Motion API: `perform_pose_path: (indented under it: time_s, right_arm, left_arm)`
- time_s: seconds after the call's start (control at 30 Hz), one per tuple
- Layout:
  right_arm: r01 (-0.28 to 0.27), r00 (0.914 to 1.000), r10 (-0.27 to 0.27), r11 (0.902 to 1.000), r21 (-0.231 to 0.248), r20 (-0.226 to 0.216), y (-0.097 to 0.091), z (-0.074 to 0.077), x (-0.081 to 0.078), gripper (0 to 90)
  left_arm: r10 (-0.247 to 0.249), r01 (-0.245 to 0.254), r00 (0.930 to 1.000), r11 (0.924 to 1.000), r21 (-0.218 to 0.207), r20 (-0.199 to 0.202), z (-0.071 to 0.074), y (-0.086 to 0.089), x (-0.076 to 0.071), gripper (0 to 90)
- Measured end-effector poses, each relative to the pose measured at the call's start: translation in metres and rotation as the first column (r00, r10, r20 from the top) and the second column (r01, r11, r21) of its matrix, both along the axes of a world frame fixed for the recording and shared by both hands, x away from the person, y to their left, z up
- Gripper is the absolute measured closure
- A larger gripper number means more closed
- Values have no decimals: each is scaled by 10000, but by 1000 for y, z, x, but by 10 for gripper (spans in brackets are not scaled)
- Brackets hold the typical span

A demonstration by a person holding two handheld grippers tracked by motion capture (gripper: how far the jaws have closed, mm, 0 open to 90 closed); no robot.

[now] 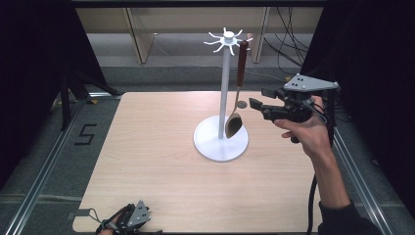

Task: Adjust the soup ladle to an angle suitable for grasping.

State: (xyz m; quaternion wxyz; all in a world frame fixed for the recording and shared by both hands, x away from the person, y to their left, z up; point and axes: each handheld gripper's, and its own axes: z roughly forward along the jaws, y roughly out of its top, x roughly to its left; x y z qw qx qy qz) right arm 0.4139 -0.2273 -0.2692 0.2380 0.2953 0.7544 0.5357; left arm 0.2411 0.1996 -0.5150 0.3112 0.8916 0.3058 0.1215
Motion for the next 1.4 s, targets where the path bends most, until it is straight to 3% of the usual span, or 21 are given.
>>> perform_pose_path:
  time_s: [0.17,0.4,0.43,0.5,0.57,0.63,0.67,0.73,0.77,0.93,1.23,1.27,1.33,1.37,1.4]
  right_arm:
    - [132,9999,-132,9999,-91,63,1,-9,-5,423]
    - [-92,9998,96,9998,186,-194,3,-33,-10,416]
    - [-152,9998,152,9999,7,-122,2,-35,-9,415]
    - [-63,9998,62,10000,-51,-210,1,-42,-9,413]
    - [-19,9982,30,9998,190,-593,1,-51,-10,413]
    - [82,9986,-70,9997,233,-517,-1,-57,-8,415]
    - [-28,9965,44,9998,187,-838,-2,-62,-6,415]
    - [17,9968,1,9997,226,-800,-3,-63,-5,414]
    - [41,9972,-40,10000,9,-752,-4,-66,-4,414]
    - [26,9967,-26,10000,-1,-813,-1,-74,-3,413]
    - [-87,9913,40,9993,-357,-1319,3,-85,-9,406]
    - [-205,9928,155,9990,-404,-1191,4,-86,-8,405]
    - [-178,9908,107,9985,-514,-1350,5,-89,-10,403]
    - [-214,9938,141,9977,-647,-1101,5,-92,-9,403]
    - [-187,9919,101,9976,-669,-1266,5,-94,-10,403]
  left_arm:
    - [-5,5,10000,10000,0,1,0,0,0,154]
    - [-4,4,10000,10000,3,-6,0,0,0,154]
    - [-4,4,10000,10000,3,-9,0,0,0,154]
    - [9,-9,10000,10000,1,-8,0,0,0,154]
    - [15,-15,10000,10000,-66,6,-1,0,0,154]
    - [0,0,10000,10000,13,-23,0,0,0,154]
    - [-10,10,10000,10000,8,-31,0,0,0,154]
    - [2,-2,10000,10000,-4,-39,0,0,0,154]
    - [22,-22,10000,10000,17,-20,0,0,1,154]
    - [-45,45,10000,10000,14,20,1,0,1,154]
    - [7,-7,10000,10000,-44,-91,0,0,2,154]
    - [16,-16,10000,10000,-48,-89,0,0,2,154]
    - [14,-15,10000,10000,-49,-89,1,0,2,154]
    - [22,-23,10000,10000,-45,-84,1,-1,2,154]
    - [19,-20,10000,10000,-45,-84,1,-1,2,154]
